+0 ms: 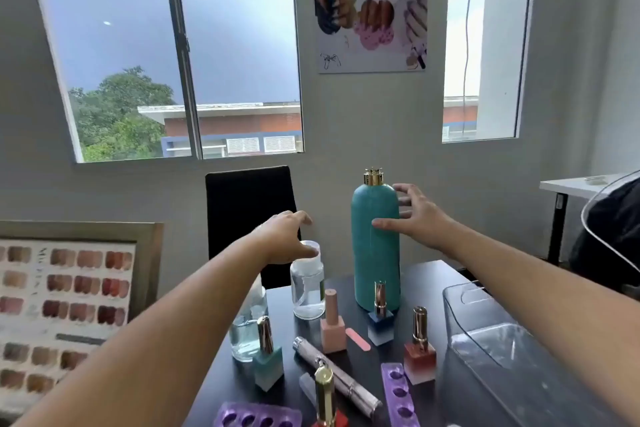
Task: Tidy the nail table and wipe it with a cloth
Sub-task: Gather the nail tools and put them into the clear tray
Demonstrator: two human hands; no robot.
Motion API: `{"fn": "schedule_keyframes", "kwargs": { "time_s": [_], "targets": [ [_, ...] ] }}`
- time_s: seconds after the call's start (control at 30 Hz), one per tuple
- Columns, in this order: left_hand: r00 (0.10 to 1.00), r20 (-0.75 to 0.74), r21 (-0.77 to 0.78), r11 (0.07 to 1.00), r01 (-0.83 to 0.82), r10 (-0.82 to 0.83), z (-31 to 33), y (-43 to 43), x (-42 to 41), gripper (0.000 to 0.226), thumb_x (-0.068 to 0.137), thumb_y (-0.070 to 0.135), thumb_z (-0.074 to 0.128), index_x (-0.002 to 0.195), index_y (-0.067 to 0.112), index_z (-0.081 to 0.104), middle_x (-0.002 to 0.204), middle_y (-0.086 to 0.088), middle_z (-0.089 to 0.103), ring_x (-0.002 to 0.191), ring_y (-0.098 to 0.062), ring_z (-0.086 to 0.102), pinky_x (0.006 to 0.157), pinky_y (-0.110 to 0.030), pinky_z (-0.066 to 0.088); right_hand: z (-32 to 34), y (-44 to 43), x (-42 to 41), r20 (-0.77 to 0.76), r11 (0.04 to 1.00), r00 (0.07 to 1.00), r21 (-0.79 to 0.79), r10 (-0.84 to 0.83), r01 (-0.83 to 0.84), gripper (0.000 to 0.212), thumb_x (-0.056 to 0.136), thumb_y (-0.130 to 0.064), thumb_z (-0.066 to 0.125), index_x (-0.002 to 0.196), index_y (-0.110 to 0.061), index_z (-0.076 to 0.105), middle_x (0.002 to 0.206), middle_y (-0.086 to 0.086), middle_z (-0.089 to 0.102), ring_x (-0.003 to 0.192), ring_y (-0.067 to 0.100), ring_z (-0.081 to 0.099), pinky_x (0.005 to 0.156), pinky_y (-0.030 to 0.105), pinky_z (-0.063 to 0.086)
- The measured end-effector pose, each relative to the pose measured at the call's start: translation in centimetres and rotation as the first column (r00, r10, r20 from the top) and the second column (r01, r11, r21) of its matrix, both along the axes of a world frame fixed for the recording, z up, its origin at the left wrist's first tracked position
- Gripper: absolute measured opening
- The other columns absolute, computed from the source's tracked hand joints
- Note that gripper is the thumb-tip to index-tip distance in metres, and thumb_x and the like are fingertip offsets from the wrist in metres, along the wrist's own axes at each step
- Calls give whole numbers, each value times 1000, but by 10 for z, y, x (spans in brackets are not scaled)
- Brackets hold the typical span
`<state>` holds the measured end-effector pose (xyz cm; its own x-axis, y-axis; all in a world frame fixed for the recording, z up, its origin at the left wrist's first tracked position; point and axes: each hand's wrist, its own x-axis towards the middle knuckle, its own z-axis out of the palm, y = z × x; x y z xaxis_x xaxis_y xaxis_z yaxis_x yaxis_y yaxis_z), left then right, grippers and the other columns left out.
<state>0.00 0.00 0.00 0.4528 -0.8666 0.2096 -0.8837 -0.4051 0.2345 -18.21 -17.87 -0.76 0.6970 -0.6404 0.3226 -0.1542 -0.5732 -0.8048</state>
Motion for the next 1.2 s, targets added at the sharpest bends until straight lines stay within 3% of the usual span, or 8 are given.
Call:
{"fn": "schedule_keyframes", "kwargs": {
  "time_s": [0.17,0.33,0.47,0.67,0.77,0.93,1.2],
  "targets": [
    [997,-65,123,991,44,-36,2,-15,15,54,70,45,77,118,27,60,112,4,62,97,-13,56,81,-23,42,-8,-10,22,66,986,992,120,105,-112,81,60,-32,87,126,-29,40,117,-1,58,108,17,59,92,38,52],
    [998,36,137,989,55,-61,-3,-22,18,57,62,42,83,112,24,65,88,11,51,80,-9,50,62,-15,36,-6,-12,29,76,1000,997,4,-6,6,78,54,-35,88,118,-25,47,109,2,59,100,20,60,84,38,55],
    [991,76,44,993,108,-111,1,-38,9,56,62,42,82,111,20,67,92,6,57,85,-12,50,74,-20,39,-2,-18,20,97,995,993,-73,-63,70,69,57,-34,88,112,-21,47,103,-1,58,90,14,58,64,23,49],
    [981,67,-167,967,192,-183,11,-83,-24,55,64,37,81,114,19,66,97,1,62,90,-14,50,78,-19,37,13,-50,-21,141,963,962,-99,-234,249,74,58,-40,86,119,-20,47,111,1,58,99,20,57,74,31,51],
    [973,58,-157,960,230,-224,7,-111,-43,55,67,36,80,116,18,64,109,-4,65,100,-18,53,83,-21,39,14,-66,-38,120,947,950,-109,-288,301,79,58,-42,85,122,-20,46,114,2,58,103,22,57,84,38,52],
    [962,60,-91,958,273,-268,-6,-148,-59,57,68,37,79,118,16,63,115,-3,64,108,-20,56,90,-26,43,4,-87,-51,113,920,924,-108,-366,377,72,56,-42,86,112,-25,45,109,0,58,99,20,57,76,30,47],
    [962,77,-14,965,263,-261,-17,-172,-63,57,72,39,76,122,17,60,123,-3,62,114,-22,54,91,-26,40,2,-99,-56,29,945,949,-89,-313,315,79,56,-39,87,121,-23,44,115,3,57,105,23,57,91,43,51]
  ]
}}
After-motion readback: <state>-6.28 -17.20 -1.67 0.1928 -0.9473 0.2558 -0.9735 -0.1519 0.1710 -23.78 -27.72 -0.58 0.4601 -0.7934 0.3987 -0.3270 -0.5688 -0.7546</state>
